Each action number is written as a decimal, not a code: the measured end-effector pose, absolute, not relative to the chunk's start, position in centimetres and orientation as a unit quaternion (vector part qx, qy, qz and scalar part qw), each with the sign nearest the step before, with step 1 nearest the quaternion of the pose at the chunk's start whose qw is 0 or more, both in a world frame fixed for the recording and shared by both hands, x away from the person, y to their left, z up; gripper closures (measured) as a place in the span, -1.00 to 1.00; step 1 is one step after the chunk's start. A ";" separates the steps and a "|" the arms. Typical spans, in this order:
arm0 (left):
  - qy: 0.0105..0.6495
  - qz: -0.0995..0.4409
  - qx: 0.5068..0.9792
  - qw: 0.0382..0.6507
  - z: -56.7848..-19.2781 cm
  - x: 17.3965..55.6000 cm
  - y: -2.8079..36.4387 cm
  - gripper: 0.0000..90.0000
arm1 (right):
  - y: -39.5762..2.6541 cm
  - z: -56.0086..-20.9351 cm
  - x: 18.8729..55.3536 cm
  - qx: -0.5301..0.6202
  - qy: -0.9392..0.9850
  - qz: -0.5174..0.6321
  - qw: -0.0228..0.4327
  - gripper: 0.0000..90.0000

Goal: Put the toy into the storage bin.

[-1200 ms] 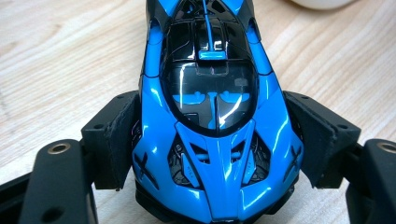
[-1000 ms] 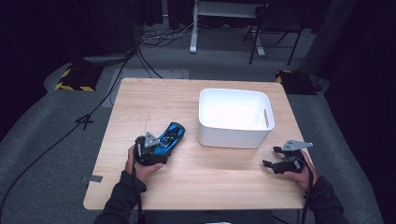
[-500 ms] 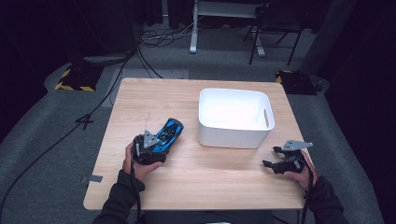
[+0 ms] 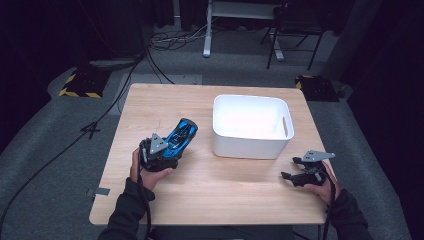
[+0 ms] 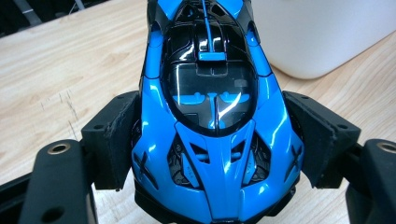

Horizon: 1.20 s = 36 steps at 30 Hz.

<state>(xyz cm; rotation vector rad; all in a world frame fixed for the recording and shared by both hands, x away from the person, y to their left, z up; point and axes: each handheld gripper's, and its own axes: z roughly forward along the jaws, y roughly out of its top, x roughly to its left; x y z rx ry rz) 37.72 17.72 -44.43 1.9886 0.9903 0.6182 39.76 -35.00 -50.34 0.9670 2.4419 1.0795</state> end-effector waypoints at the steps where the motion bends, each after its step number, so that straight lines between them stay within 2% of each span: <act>1: 0.394 0.246 0.787 0.406 -44.2 37.7 17.7 -0.46 | -35.0 -50.3 39.8 0.337 0.850 0.376 0.150 -0.65; 13: 0.377 0.253 0.783 0.424 -40.5 39.1 17.8 -0.46 | -35.0 -50.3 39.7 0.337 0.850 0.376 0.150 -0.65; 36: 0.342 0.271 0.784 0.442 -36.3 40.6 16.5 -0.46 | -35.0 -50.3 39.8 0.337 0.850 0.376 0.151 -0.65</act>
